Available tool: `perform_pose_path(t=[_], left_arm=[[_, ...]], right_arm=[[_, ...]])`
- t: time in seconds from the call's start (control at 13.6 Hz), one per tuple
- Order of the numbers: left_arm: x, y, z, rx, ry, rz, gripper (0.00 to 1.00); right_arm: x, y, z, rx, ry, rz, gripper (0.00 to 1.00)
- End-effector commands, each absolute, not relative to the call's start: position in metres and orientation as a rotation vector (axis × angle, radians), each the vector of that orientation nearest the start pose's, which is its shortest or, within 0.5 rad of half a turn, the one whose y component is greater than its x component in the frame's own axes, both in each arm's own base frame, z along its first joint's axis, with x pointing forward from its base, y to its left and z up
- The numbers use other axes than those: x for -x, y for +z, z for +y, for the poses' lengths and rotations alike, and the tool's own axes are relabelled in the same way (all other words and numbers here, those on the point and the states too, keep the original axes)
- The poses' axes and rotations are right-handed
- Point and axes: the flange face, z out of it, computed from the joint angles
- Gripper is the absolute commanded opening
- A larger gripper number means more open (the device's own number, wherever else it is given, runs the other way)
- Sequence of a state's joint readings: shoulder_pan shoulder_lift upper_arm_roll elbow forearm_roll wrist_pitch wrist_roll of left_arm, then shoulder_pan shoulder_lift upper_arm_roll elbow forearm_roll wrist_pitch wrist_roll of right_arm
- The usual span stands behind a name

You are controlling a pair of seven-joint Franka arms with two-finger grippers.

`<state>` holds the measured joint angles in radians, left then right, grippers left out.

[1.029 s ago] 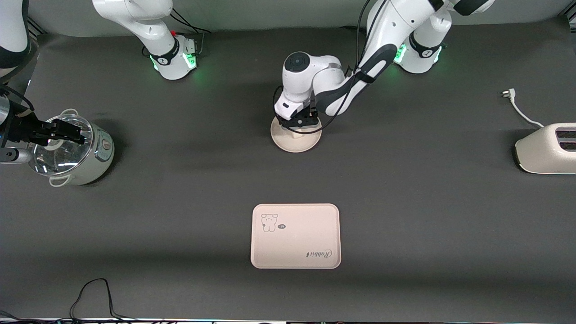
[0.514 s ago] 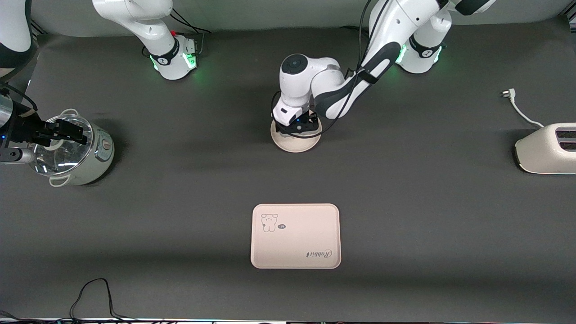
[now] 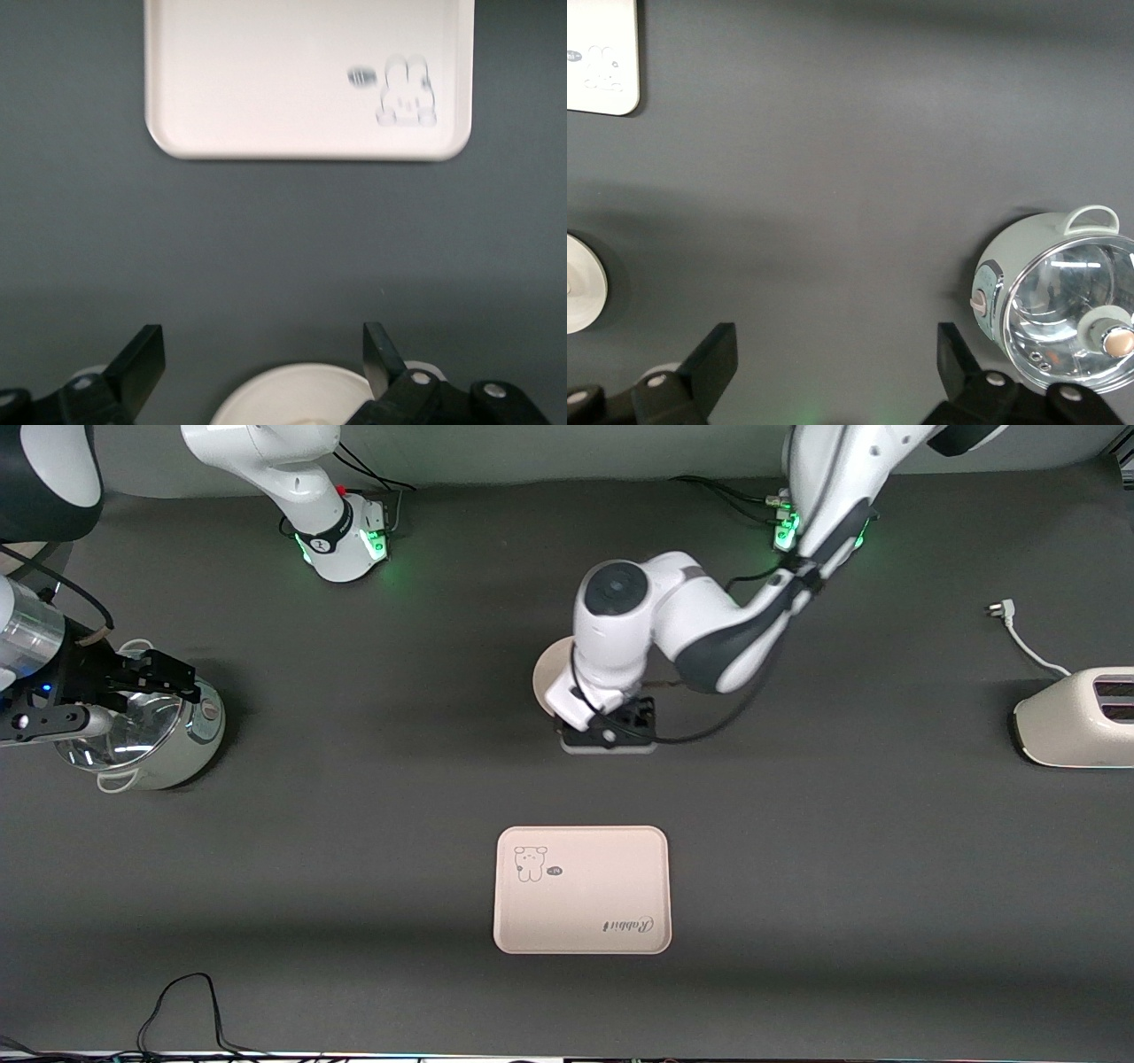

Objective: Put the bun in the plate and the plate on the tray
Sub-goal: 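Withdraw the left gripper while the right gripper reaches toward the plate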

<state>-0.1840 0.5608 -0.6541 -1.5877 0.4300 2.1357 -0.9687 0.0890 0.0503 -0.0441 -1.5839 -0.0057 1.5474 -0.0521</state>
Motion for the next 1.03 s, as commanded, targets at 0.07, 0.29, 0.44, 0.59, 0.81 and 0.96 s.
perform_pose_path(t=[0.07, 0.29, 0.44, 0.59, 0.81, 0.96], left_arm=[[-0.565, 0.400, -0.389, 3.182, -0.132, 0.056, 1.00], [-0.605, 0.444, -0.306, 3.191, -0.023, 0.164, 1.00], [-0.614, 0.487, -0.256, 3.184, -0.006, 0.196, 1.00], [-0.610, 0.523, -0.211, 3.177, 0.021, 0.256, 1.00], [-0.601, 0.559, -0.149, 3.107, 0.028, 0.311, 1.00], [-0.590, 0.581, -0.117, 3.073, 0.015, 0.338, 1.00]], right_arm=[[-0.553, 0.590, 0.051, 3.140, 0.120, -0.190, 1.00], [-0.546, 0.587, 0.089, 3.131, 0.133, -0.180, 1.00], [-0.539, 0.584, 0.122, 3.105, 0.151, -0.119, 1.00], [-0.528, 0.584, 0.167, 3.108, 0.150, -0.118, 1.00], [-0.508, 0.579, 0.239, 3.079, 0.140, -0.107, 1.00], [-0.492, 0.572, 0.284, 3.063, 0.139, -0.064, 1.00]])
